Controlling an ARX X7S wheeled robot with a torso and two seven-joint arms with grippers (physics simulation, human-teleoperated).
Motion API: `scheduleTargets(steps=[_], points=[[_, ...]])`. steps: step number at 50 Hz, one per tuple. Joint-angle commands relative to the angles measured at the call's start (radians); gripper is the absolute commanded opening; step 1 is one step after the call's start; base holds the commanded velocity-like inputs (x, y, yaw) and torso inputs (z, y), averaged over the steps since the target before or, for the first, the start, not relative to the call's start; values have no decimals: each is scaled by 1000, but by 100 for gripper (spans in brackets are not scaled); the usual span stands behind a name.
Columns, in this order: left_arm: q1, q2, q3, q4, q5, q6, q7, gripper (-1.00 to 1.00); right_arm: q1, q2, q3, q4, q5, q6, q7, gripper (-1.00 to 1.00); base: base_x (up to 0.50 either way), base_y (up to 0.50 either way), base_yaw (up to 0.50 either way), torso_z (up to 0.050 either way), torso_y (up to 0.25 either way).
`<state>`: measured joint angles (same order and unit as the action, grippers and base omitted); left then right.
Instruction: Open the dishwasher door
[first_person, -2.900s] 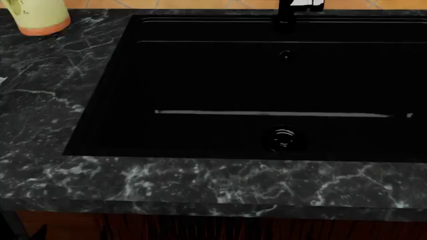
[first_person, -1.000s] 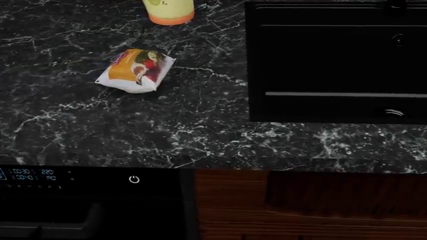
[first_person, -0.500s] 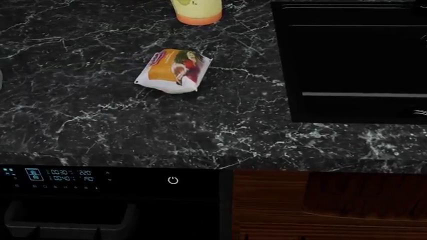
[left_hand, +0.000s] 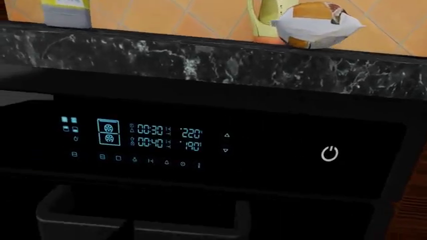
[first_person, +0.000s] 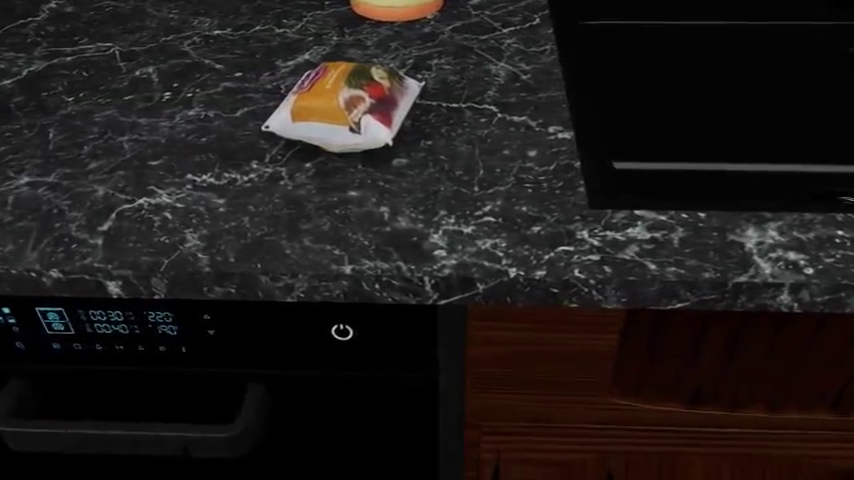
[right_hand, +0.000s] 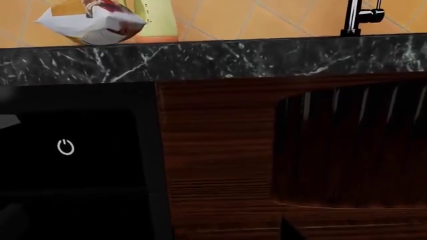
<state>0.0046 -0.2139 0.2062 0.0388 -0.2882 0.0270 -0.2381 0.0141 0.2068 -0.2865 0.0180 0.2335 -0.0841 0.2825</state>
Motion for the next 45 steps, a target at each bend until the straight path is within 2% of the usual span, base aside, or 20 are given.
scheduleTargets(steps=[1,45], points=[[11,-2,-5,9,-22,5,-3,100,-8,3,-8,-11,1,2,9,100,0,0,0,-50,0],[12,-18,12,-6,-30,26,-14,100,-6,12,-28,-8,12,-4,25,100,0,0,0,-50,0]])
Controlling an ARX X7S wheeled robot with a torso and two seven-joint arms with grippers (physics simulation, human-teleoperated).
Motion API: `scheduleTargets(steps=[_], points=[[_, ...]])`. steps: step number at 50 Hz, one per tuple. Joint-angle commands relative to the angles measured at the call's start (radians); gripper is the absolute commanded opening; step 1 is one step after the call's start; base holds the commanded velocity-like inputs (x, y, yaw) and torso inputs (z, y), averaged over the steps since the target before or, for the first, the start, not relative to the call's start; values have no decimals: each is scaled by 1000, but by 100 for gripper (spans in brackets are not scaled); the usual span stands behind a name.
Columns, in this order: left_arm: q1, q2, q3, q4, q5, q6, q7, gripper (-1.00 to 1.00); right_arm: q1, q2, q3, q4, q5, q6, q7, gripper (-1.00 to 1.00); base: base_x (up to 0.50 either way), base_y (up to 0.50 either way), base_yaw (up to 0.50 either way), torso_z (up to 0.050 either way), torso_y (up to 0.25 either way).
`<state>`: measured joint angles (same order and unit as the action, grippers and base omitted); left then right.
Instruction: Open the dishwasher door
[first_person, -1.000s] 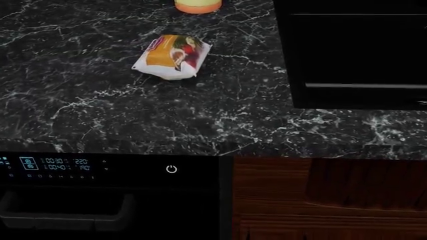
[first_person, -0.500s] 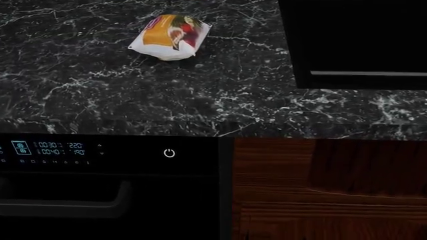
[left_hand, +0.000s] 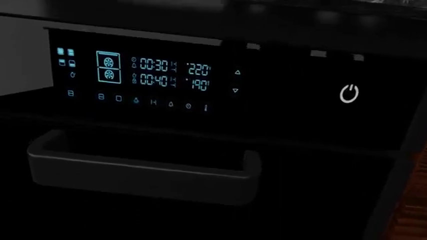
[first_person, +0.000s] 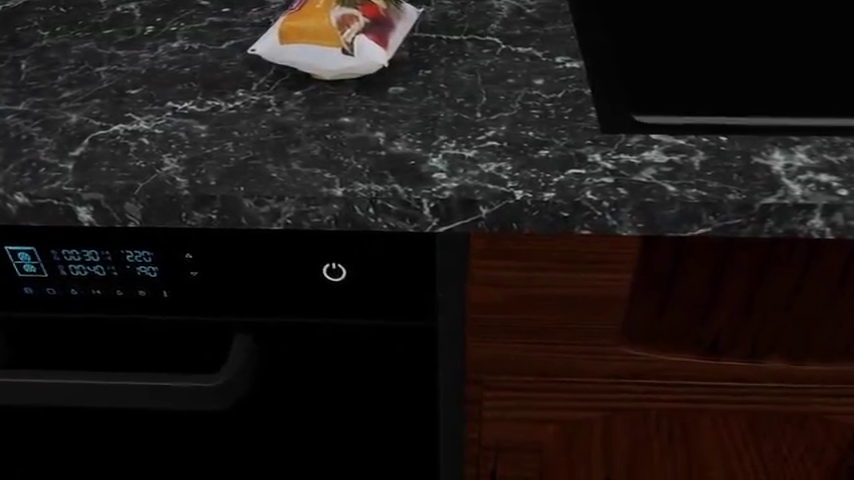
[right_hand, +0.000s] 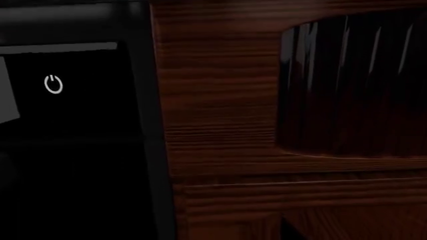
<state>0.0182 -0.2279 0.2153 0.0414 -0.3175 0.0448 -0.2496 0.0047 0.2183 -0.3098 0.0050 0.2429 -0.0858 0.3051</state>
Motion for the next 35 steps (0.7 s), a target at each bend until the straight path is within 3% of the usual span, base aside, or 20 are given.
scheduleTargets(steps=[1,35], points=[[-1,-4,2,-10,0,10,-4,100,4,1,-6,2,3,-1,3,100,0,0,0,-50,0],[-2,-19,16,-12,3,20,-23,100,2,12,-16,-2,17,-10,18,100,0,0,0,-50,0]])
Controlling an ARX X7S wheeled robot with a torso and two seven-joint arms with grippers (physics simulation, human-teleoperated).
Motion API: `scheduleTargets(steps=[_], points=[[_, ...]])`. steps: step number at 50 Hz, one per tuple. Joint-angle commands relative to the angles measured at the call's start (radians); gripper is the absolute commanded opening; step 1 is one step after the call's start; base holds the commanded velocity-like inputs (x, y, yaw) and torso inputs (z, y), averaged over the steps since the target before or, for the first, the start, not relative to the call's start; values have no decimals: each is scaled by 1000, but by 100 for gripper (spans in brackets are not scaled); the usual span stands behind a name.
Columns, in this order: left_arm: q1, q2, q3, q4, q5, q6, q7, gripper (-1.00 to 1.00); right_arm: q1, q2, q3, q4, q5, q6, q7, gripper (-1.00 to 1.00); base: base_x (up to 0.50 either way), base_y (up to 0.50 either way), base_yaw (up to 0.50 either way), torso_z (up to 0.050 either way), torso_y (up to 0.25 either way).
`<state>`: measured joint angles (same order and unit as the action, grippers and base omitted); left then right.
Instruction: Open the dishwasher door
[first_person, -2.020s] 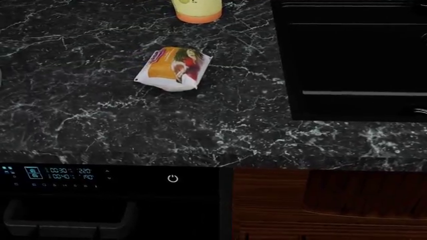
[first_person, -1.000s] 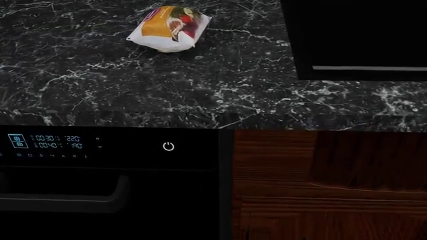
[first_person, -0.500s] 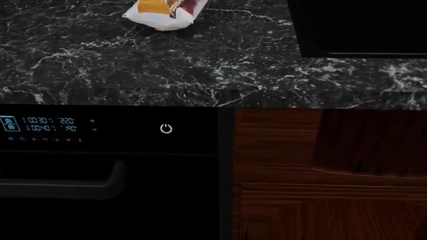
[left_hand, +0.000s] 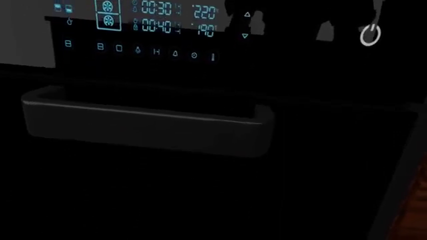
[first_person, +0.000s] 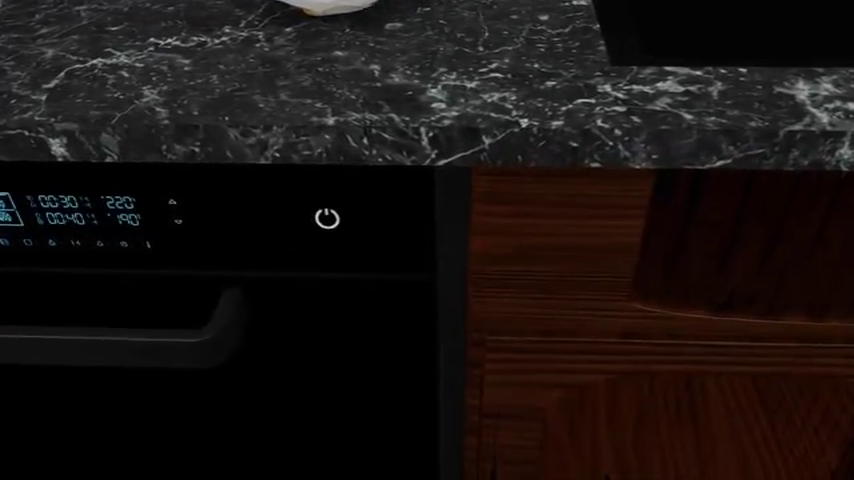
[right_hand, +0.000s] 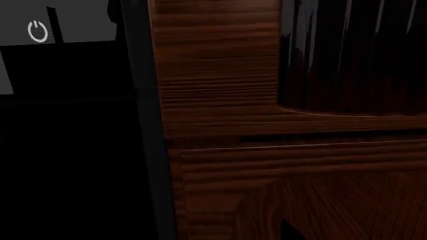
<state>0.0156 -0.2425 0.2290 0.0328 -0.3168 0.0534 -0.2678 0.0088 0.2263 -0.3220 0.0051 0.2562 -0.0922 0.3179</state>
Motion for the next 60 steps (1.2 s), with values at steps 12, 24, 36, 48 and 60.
scheduleTargets(steps=[12,24,36,48,60], points=[[1,-11,10,16,8,-1,-19,100,-7,25,9,-61,18,13,21,100,0,0,0,-4,0],[-6,-29,24,30,22,-24,-25,100,-75,112,120,-310,81,65,101,100,0,0,0,0,0],[-3,-68,45,73,60,-70,-36,100,-206,187,279,-528,165,53,181,100,0,0,0,0,0],[-2,-147,93,124,186,-135,-53,100,-268,197,354,-554,205,3,195,100,0,0,0,0,0],[-18,-300,209,260,449,-372,-39,100,-256,184,334,-525,201,-12,182,100,0,0,0,0,0]])
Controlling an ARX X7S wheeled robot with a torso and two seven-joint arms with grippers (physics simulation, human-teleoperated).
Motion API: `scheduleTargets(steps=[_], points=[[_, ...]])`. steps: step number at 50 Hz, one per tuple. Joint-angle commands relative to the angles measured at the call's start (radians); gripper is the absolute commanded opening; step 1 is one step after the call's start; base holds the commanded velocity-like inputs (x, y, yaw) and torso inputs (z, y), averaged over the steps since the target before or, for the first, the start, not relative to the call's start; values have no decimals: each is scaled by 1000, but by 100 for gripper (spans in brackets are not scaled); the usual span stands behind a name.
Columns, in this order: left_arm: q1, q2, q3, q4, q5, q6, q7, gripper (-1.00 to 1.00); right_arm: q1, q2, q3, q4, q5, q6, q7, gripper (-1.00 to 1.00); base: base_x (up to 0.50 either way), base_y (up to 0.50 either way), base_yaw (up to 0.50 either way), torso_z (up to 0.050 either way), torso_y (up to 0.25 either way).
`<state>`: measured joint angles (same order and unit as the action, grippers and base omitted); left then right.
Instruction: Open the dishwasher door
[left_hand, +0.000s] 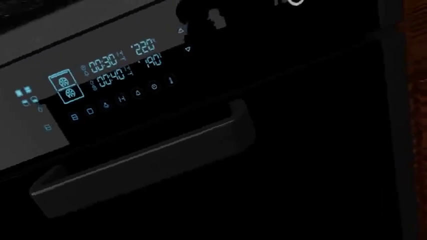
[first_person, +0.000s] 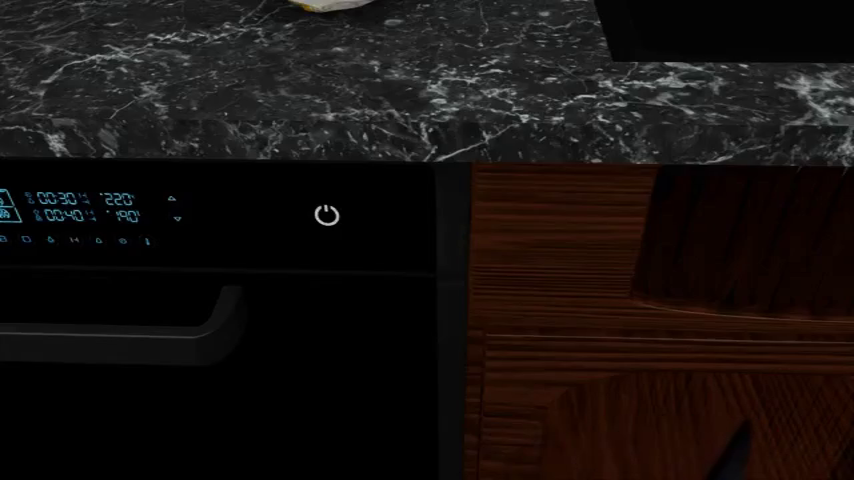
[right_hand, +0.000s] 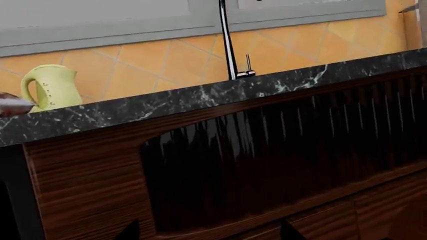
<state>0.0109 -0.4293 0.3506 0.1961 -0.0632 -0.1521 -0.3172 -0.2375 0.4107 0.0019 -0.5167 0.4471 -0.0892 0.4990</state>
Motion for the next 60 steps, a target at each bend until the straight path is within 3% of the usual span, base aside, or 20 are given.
scheduleTargets(steps=[1,9,19,39,60], points=[[-15,-119,90,103,202,-179,14,100,-10,0,10,-5,10,-14,2,100,0,0,0,0,0],[-44,-219,170,209,389,-350,73,100,-5,-3,-2,-5,5,-13,1,100,0,0,0,0,0],[-100,-300,203,270,489,-463,165,100,-2,-4,-10,-4,3,-13,0,100,0,0,0,0,0],[-162,-387,252,244,557,-445,240,100,-7,-1,-11,-11,4,-19,4,100,0,0,0,0,0],[-282,-378,292,105,565,-343,272,100,3,5,-20,-26,3,-3,15,100,0,0,0,0,0]])
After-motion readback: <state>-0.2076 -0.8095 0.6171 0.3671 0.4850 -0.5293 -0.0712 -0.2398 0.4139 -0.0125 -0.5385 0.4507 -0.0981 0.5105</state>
